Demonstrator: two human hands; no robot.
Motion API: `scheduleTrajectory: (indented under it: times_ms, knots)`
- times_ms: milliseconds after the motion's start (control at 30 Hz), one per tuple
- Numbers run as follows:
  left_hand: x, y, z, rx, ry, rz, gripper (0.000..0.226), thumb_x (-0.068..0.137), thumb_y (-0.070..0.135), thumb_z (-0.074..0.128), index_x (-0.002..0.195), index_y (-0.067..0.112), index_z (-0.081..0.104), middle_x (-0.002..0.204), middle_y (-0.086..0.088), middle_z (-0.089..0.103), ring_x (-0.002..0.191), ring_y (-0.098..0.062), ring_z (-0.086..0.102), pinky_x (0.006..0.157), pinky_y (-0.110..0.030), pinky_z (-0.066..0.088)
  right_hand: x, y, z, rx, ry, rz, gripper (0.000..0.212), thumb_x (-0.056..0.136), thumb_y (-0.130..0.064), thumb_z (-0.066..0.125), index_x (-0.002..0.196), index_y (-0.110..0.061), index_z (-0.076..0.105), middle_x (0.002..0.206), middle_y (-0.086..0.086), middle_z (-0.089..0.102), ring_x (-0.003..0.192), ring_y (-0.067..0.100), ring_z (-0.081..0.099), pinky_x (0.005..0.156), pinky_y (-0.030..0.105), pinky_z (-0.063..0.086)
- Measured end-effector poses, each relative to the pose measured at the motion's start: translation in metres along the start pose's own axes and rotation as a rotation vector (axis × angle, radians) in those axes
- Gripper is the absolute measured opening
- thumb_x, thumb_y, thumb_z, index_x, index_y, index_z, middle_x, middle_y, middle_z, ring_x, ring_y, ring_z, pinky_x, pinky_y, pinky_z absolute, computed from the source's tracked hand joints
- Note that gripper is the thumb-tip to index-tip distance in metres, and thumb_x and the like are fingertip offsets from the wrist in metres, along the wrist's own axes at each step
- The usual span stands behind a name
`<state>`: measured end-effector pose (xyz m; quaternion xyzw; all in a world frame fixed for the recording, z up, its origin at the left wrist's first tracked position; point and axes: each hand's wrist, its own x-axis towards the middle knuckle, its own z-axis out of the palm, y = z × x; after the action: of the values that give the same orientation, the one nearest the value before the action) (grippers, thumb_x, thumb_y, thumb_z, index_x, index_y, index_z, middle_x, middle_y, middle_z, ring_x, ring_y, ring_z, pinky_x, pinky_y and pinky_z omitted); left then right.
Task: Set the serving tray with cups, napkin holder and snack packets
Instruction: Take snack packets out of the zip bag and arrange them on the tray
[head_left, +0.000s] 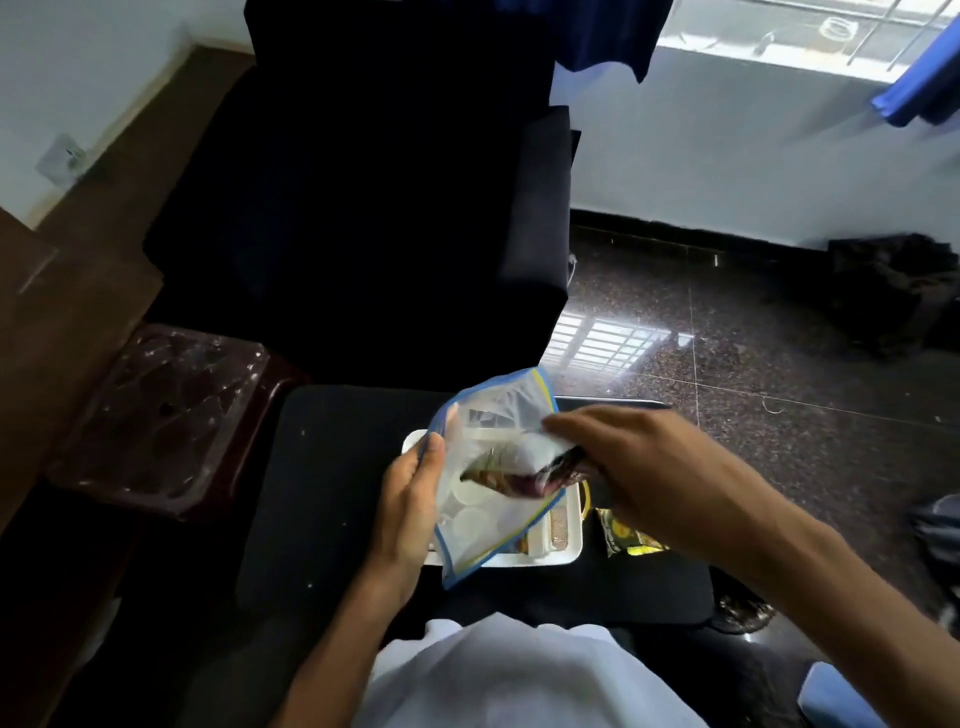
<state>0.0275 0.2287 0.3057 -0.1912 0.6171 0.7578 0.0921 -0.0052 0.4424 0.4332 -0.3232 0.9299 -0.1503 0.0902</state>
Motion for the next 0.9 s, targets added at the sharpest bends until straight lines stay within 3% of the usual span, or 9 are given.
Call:
scheduleTrajectory:
  times_ms: [133,267,367,433,567,667,767,833,900]
  knots:
    - [-0.003,0.002,0.012,0.025,0.022,0.022,0.033,0.097,0.042,0.047,0.102,0.040,0.079,0.109,0.012,0.079,0.106,0.000,0.071,0.082,-0.011,0.053,-0.037,0.034,-0.021,0.380,0.313,0.241,0.023,0.090,-0.008,0.064,0.111,-0.015,0.071,0.088,-0.007,0.075,0.076,0.006,0.068,0.063,0.010,0.049]
    - [-0.011,-0.003,0.030,0.010,0.094,0.051,0.035,0.097,0.044,0.047,0.108,0.034,0.078,0.119,0.002,0.077,0.116,-0.015,0.070,0.096,-0.029,0.054,-0.067,0.095,-0.006,0.932,0.407,0.577,0.021,0.096,-0.019,0.062,0.114,-0.012,0.069,0.101,0.002,0.077,0.090,0.010,0.074,0.071,0.018,0.058]
    - [-0.022,-0.004,0.048,0.022,0.148,0.070,0.036,0.104,0.039,0.044,0.105,0.034,0.079,0.110,0.002,0.080,0.106,-0.013,0.074,0.083,-0.020,0.059,-0.079,0.154,0.035,1.013,0.465,0.780,0.020,0.096,-0.024,0.061,0.114,-0.016,0.069,0.102,0.003,0.076,0.091,0.014,0.074,0.071,0.021,0.058]
    - [-0.030,-0.005,0.061,0.020,0.205,0.070,0.039,0.107,0.034,0.041,0.104,0.032,0.080,0.108,0.002,0.080,0.103,-0.012,0.075,0.077,-0.016,0.058,-0.081,0.197,0.076,1.084,0.477,0.916,0.021,0.097,-0.020,0.061,0.114,-0.011,0.069,0.103,0.010,0.074,0.096,0.024,0.073,0.080,0.035,0.060]
    - [-0.048,-0.011,0.085,-0.014,0.304,0.070,0.039,0.105,0.037,0.042,0.114,0.021,0.076,0.119,0.000,0.078,0.112,-0.013,0.073,0.082,-0.017,0.058,-0.073,0.267,0.157,1.243,0.438,1.249,0.026,0.097,-0.018,0.061,0.114,0.001,0.066,0.110,0.018,0.070,0.110,0.036,0.067,0.100,0.052,0.052]
    - [-0.064,-0.013,0.101,-0.017,0.382,0.093,0.039,0.103,0.038,0.044,0.113,0.021,0.077,0.118,0.004,0.078,0.112,-0.010,0.073,0.083,-0.016,0.058,-0.062,0.293,0.204,1.301,0.442,1.439,0.022,0.095,-0.018,0.062,0.107,0.001,0.064,0.120,0.023,0.066,0.114,0.036,0.064,0.101,0.048,0.051]
    - [-0.076,-0.017,0.116,0.014,0.423,0.120,0.040,0.104,0.034,0.041,0.117,0.021,0.076,0.121,0.007,0.076,0.116,-0.006,0.070,0.090,-0.017,0.057,-0.052,0.309,0.236,1.353,0.446,1.593,0.042,0.092,-0.013,0.064,0.126,0.010,0.056,0.134,0.024,0.058,0.118,0.034,0.061,0.097,0.040,0.053]
    - [-0.082,-0.020,0.119,0.038,0.405,0.117,0.046,0.102,0.037,0.039,0.132,0.012,0.065,0.131,0.006,0.072,0.125,-0.005,0.064,0.098,-0.015,0.051,-0.047,0.312,0.251,1.418,0.445,1.646,0.047,0.090,-0.006,0.064,0.133,0.010,0.050,0.137,0.023,0.055,0.113,0.031,0.063,0.080,0.034,0.057]
    - [-0.086,-0.022,0.120,0.050,0.419,0.110,0.049,0.100,0.039,0.039,0.133,0.010,0.062,0.131,0.007,0.072,0.126,-0.005,0.063,0.098,-0.012,0.050,-0.044,0.312,0.260,1.473,0.400,1.696,0.048,0.090,0.000,0.064,0.134,0.010,0.048,0.137,0.023,0.055,0.113,0.033,0.064,0.084,0.038,0.059]
